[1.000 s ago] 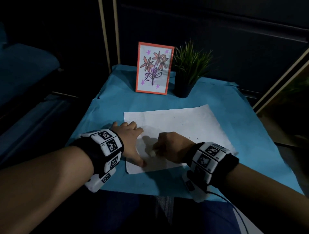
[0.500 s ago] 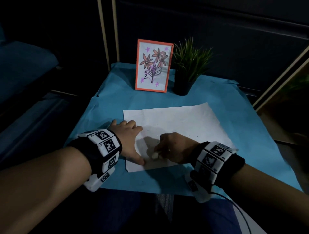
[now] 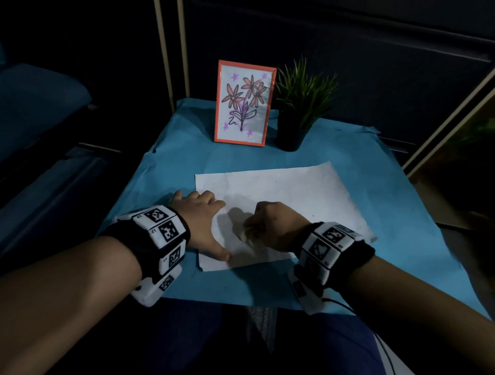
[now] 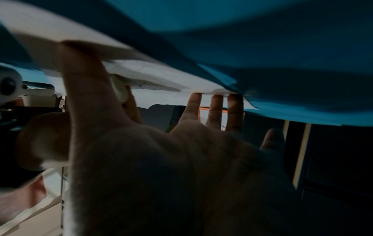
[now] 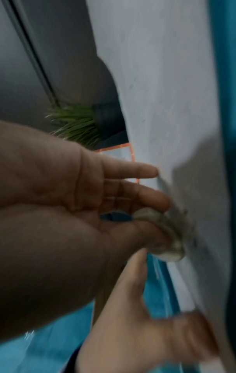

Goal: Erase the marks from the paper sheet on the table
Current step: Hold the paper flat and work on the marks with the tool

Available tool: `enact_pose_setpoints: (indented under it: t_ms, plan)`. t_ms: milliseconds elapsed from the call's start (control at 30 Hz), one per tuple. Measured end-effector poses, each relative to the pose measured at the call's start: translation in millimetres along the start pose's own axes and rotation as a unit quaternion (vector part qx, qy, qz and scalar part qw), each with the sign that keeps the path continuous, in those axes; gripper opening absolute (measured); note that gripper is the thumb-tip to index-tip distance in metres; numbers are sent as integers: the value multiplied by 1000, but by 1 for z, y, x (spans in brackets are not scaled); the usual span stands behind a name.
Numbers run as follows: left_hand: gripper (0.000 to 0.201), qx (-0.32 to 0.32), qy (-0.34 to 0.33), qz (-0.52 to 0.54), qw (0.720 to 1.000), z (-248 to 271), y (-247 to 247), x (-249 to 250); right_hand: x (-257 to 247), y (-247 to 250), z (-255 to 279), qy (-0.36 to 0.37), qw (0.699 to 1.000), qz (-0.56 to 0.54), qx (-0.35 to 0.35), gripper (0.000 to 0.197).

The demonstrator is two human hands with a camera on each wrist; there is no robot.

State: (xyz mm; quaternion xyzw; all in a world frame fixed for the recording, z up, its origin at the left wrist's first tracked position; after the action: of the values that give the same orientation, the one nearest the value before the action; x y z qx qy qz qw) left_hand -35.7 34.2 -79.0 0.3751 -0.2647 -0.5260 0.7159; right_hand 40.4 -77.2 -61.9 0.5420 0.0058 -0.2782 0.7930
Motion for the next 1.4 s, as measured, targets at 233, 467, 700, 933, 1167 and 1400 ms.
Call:
enact_pose_setpoints:
  t_ms: [233,467,700,933,1167,1400]
  plan:
    - [119,-1,1,-3,1000,2,0,1,-3,-14,16,23,998,-2,-50,28]
    - [121,-1,2,7,1000,2,1,1,-3,-9,3,-3,999,-27,-24,28]
    - [119,1,4,3,1000,2,-1,0,-3,-3,7,14,1000,-12,5,26]
    - [119,0,1,5,1000,2,-2,1,-7,-16,17,47,998,-5,-46,28]
    - [119,4,-3,7,1000,2,0,0,-10,2,-14,-6,1000,-7,-6,23]
    - [118,4,-1,10,1000,2,-1,2,-14,-19,5,25,997,15,-67,28]
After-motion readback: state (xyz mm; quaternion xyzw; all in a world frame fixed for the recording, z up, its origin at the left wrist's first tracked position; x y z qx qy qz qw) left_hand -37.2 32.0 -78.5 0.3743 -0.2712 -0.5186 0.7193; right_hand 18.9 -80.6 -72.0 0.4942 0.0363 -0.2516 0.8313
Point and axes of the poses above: each hand's wrist, its own z-axis away from the middle knuckle, its own y-axis out of the back of the hand, x = y × z, the point moved 7 cm from there along -z, towards the middle knuckle, and after that the axes turned 10 degrees about -x, right-handed, at the moved point
